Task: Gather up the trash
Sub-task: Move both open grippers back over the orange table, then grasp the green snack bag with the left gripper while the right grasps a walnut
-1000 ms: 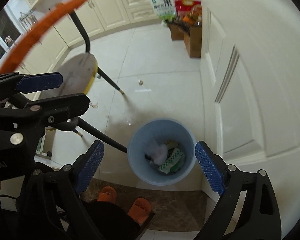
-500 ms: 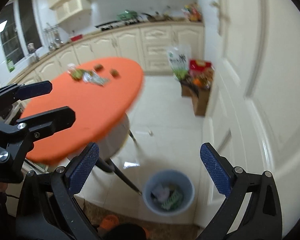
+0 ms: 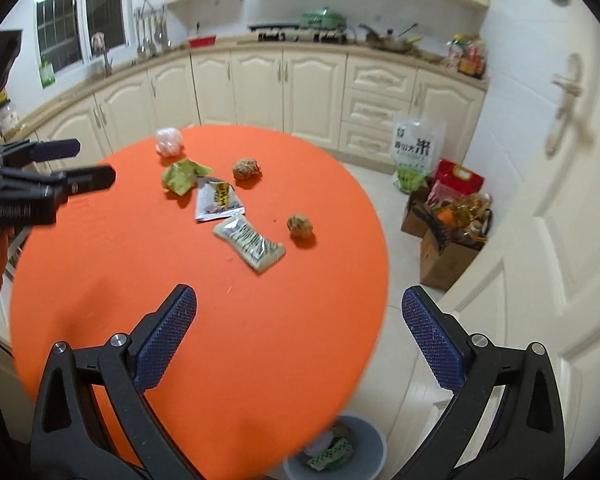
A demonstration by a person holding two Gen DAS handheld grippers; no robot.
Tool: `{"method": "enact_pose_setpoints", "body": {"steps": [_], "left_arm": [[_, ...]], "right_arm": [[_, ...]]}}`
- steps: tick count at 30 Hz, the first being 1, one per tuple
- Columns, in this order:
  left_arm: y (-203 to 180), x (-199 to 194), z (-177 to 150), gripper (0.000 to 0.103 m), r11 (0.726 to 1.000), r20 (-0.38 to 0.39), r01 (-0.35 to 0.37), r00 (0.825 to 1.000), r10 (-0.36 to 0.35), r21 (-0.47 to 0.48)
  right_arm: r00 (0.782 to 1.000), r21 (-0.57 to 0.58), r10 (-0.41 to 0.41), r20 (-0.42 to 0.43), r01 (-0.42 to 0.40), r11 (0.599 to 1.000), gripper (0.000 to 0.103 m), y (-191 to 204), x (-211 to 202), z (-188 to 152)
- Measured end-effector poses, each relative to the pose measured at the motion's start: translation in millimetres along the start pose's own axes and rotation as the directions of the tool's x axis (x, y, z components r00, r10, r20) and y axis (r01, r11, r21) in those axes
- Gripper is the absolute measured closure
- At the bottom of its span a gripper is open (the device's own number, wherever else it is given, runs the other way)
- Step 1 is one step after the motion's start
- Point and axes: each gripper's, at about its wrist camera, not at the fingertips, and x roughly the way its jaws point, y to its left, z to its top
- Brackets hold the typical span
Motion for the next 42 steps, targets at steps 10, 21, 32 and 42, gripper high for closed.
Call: {"method": "enact_pose_setpoints", "body": {"steps": [10,21,32,42], "left_arm": [[11,128,61,0.015,0.998,-0.139,-0.056,0.989,0.051,-0.03],[4,164,61,0.068,1.0,-0.183,-0.025,0.983,0.026,0.004],[15,100,36,0.068,0.999,-0.121,-0.036,0.992,0.035,-0.008],[-40,9,-3,0.068,0.997,-0.056,0.036,0.998,-0.032,0.071]], "right_arm": [[0.998,-0.014,0.04,-0.041,-0.041,0.999,0.0,-13,74,22],[0.997,-0.003,0.038,-0.067,-0.038,0.999,0.019,-14,104,36],[0.992,-0.017,0.06,-0.113,-0.062,0.998,0.074,-13,115,31],[0.989,-0.002,0.143,-0.038,-0.143,0.99,0.078,-1,41,-4]]}}
